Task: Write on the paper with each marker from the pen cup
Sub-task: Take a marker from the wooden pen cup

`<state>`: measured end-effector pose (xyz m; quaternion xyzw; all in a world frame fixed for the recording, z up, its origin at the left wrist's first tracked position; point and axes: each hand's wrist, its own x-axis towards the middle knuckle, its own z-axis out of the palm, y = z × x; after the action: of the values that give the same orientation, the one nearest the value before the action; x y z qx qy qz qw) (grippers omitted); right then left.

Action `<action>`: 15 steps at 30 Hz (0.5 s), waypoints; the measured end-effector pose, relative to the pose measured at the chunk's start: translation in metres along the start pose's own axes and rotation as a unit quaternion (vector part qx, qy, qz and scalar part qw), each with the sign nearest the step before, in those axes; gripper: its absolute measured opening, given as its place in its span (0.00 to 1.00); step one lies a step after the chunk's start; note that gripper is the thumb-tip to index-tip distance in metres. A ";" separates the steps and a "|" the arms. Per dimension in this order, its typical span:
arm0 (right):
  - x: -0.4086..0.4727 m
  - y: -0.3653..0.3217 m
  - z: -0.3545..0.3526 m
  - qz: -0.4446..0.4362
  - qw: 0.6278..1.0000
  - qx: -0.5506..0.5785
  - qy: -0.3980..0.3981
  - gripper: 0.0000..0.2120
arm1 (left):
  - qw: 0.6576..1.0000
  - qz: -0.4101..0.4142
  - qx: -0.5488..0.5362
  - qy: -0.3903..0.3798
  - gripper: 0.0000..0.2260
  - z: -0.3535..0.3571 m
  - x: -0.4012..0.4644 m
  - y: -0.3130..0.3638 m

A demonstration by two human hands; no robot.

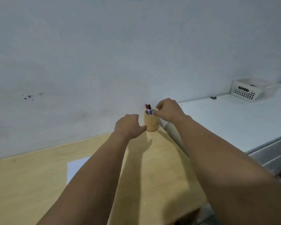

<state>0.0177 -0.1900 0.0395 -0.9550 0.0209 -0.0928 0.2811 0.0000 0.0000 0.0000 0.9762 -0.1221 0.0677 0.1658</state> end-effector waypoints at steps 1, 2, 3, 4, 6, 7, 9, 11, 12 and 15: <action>0.012 0.003 0.009 0.000 1.000 0.003 0.002 0.13 | 1.000 -0.007 -0.018 -0.014 0.27 0.011 0.012 0.003; 0.022 0.004 0.015 0.000 1.000 0.004 0.005 0.11 | 0.999 -0.014 -0.036 -0.015 0.27 0.023 0.025 0.004; 0.031 0.007 0.024 -0.002 1.000 -0.004 -0.002 0.10 | 0.998 -0.020 -0.056 -0.021 0.26 0.036 0.036 0.005; 0.035 0.007 0.031 0.007 1.000 -0.017 -0.015 0.09 | 0.996 -0.031 -0.078 -0.026 0.28 0.049 0.044 0.007; 0.052 0.011 0.042 0.009 0.999 -0.035 -0.025 0.09 | 0.988 -0.056 -0.144 -0.020 0.32 0.071 0.061 0.010; 0.059 0.013 0.046 0.009 0.998 -0.050 -0.027 0.09 | 0.981 -0.069 -0.181 -0.009 0.34 0.083 0.069 0.010; 0.068 0.017 0.055 0.015 0.997 -0.073 -0.026 0.09 | 0.968 -0.095 -0.232 0.020 0.34 0.098 0.077 0.012; 0.074 0.022 0.063 0.018 0.997 -0.071 -0.016 0.11 | 0.956 -0.105 -0.270 0.048 0.33 0.110 0.081 0.015; 0.078 0.025 0.067 0.016 0.998 -0.063 -0.014 0.12 | 0.951 -0.103 -0.285 0.061 0.33 0.114 0.082 0.016; 0.082 0.028 0.070 0.013 0.998 -0.062 -0.017 0.13 | 0.935 -0.095 -0.329 0.095 0.30 0.125 0.081 0.017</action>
<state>0.1113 -0.1842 -0.0199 -0.9717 0.0341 -0.0713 0.2226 0.0846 -0.0756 -0.0977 0.8628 -0.0279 0.1005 0.4946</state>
